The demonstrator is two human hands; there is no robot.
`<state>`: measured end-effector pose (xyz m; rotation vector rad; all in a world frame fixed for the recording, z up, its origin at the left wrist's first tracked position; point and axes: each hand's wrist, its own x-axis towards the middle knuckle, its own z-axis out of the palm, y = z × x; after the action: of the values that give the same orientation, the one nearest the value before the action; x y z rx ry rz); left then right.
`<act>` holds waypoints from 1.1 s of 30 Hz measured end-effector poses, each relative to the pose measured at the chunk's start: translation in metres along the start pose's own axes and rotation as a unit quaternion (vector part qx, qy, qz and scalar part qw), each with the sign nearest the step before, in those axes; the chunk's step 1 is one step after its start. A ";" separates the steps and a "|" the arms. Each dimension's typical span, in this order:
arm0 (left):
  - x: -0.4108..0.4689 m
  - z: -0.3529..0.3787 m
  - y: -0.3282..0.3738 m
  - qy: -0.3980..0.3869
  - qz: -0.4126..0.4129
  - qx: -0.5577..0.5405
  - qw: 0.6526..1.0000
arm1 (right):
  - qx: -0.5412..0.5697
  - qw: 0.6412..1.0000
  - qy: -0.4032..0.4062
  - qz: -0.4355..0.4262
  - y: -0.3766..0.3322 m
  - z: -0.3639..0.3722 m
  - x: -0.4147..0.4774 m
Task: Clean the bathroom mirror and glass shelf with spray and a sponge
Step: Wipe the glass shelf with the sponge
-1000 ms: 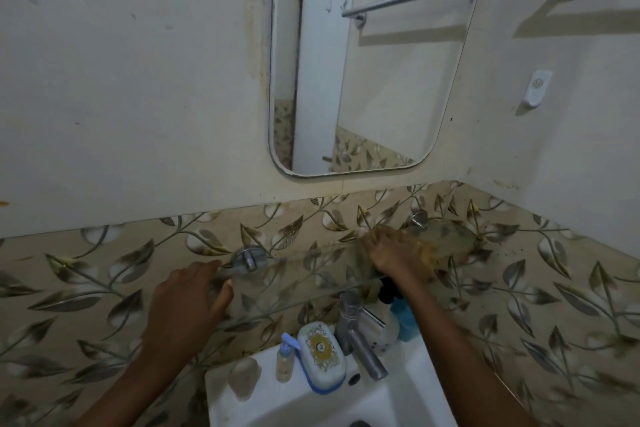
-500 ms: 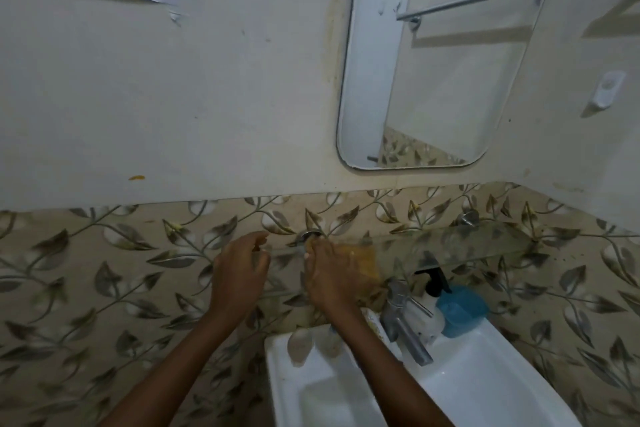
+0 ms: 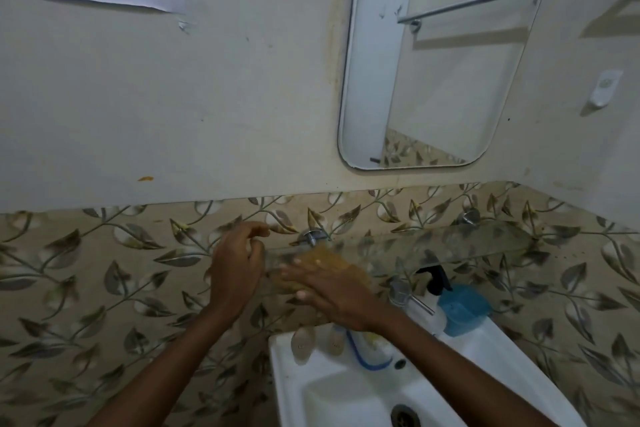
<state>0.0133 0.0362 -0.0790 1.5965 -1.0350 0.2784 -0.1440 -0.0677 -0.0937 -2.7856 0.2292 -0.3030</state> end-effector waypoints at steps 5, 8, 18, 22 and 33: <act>0.003 0.021 -0.003 -0.083 -0.029 0.040 0.995 | 0.017 0.988 0.032 0.148 0.074 -0.041 -0.040; 0.002 0.028 -0.003 -0.101 -0.015 0.089 0.991 | 0.005 0.970 0.067 0.233 0.106 -0.067 -0.058; -0.001 0.038 -0.010 -0.175 0.095 0.174 0.964 | -0.018 0.895 0.172 0.412 0.210 -0.126 -0.126; -0.002 0.040 -0.014 -0.167 0.108 0.178 0.964 | -0.061 0.867 0.196 0.454 0.271 -0.134 -0.134; 0.000 0.040 -0.017 -0.162 0.089 0.191 0.964 | -0.086 0.820 0.204 0.528 0.292 -0.148 -0.110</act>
<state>0.0115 0.0002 -0.1032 1.9409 -1.4480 0.3612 -0.3205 -0.3639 -0.0761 -2.2326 1.8582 -0.5742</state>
